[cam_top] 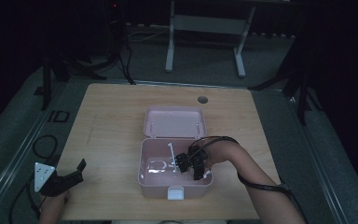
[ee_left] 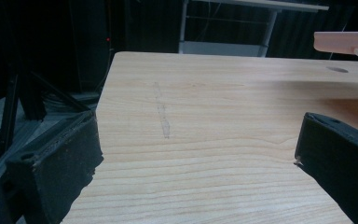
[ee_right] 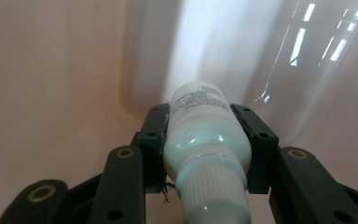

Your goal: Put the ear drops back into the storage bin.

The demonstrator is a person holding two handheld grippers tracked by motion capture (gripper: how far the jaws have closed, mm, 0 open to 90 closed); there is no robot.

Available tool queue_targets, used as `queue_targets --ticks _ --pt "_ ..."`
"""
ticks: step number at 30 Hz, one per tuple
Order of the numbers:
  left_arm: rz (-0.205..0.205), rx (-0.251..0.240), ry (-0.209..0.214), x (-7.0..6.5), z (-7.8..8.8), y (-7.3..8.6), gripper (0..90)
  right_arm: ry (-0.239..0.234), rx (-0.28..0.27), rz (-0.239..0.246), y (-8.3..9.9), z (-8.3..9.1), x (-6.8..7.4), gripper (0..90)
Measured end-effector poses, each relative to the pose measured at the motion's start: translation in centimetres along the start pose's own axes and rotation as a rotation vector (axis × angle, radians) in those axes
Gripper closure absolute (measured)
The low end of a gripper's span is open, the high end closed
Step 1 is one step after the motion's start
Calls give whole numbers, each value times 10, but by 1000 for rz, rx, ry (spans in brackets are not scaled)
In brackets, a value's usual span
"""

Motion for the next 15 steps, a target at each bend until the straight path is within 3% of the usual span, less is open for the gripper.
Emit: queue_targets --ticks 15 --pt "-3 2 3 0 0 0 4 34 20 0 0 -15 0 594"
Point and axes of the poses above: each handheld gripper's, and its own axes: z roughly backward along the jaws, y roughly out of its underside, x roughly to its left, the point moved 3 cm from there along -z, roughly forward along the jaws, and after that the axes turned 14 degrees about -x, right-handed, at the moved point
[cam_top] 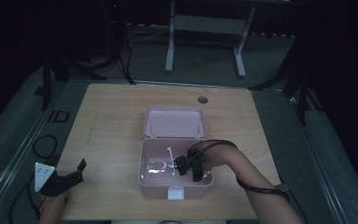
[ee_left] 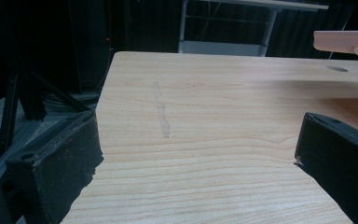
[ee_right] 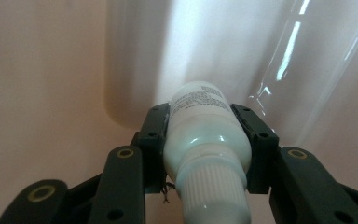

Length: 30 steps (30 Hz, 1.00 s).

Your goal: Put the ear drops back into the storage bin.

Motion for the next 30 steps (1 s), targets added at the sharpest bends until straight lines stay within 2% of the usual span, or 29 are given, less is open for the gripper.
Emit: queue_targets --ticks 2,8,17,30 --pt "0 0 1 0 0 0 4 0 -3 -15 1 0 0 594" --pt "-1 1 0 0 0 0 4 1 10 -17 1 0 0 593" --pt "-3 3 1 0 0 0 4 -16 -2 -43 2 -1 0 587" --pt "-4 5 1 0 0 0 5 -30 0 -33 1 2 2 568"
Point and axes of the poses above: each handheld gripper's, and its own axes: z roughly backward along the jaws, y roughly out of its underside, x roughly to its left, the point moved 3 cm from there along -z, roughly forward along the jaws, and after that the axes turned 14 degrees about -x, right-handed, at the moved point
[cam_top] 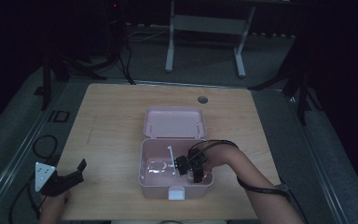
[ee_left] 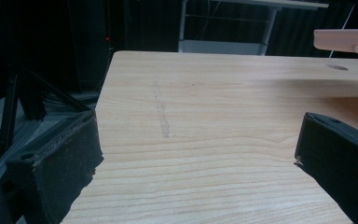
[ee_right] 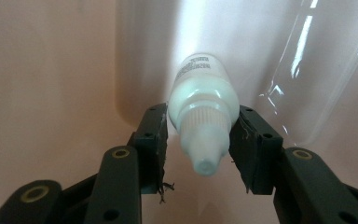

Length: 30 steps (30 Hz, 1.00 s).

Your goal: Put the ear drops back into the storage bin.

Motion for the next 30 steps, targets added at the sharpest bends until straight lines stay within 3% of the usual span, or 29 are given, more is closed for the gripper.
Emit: queue_targets --ticks 8,13,24,30 --pt "0 0 -1 0 0 0 4 19 -15 3 0 16 1 533" --pt "0 1 -1 0 0 0 4 40 -38 8 0 34 1 519" --pt "1 -1 -1 0 0 0 5 112 -128 14 3 86 4 509" --pt "2 -1 0 0 0 0 4 155 -165 -10 13 111 5 504"
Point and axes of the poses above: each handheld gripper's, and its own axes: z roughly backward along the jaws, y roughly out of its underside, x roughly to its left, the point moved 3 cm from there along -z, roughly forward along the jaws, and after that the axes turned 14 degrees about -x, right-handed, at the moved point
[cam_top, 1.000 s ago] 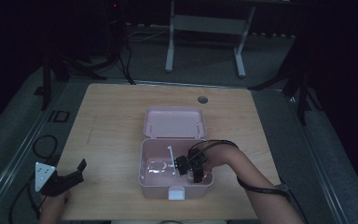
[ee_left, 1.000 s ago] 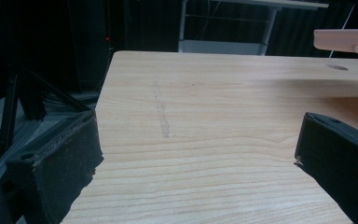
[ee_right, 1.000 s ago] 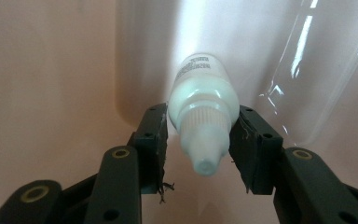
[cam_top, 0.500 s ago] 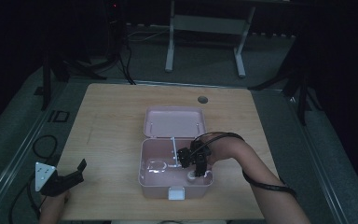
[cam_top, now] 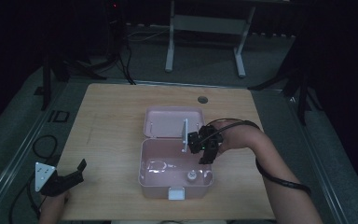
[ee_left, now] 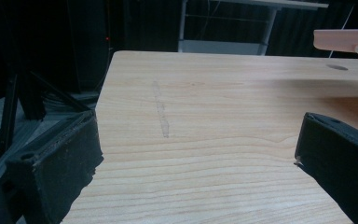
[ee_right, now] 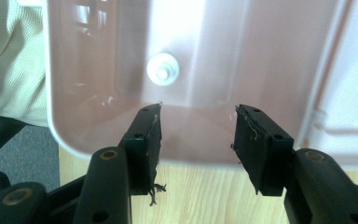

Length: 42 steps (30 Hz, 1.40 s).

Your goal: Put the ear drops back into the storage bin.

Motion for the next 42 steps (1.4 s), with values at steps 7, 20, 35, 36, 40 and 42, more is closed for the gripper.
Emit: queue_targets --ticks 7,20,35,36,40,42 --pt "0 1 0 0 0 0 5 39 -20 -41 17 17 -3 490" --pt "-2 3 -6 0 -1 0 5 101 -47 -174 71 11 -9 383" --pt "-2 2 -3 0 0 0 4 190 -121 -362 129 -54 -17 132" --pt "-2 3 -3 0 0 0 4 198 -134 -381 132 -57 -16 132" --pt "-2 2 -2 0 0 0 4 251 -189 -412 142 -65 -15 113" --pt "-2 1 -2 0 0 0 4 286 -231 -426 146 -67 -14 113"
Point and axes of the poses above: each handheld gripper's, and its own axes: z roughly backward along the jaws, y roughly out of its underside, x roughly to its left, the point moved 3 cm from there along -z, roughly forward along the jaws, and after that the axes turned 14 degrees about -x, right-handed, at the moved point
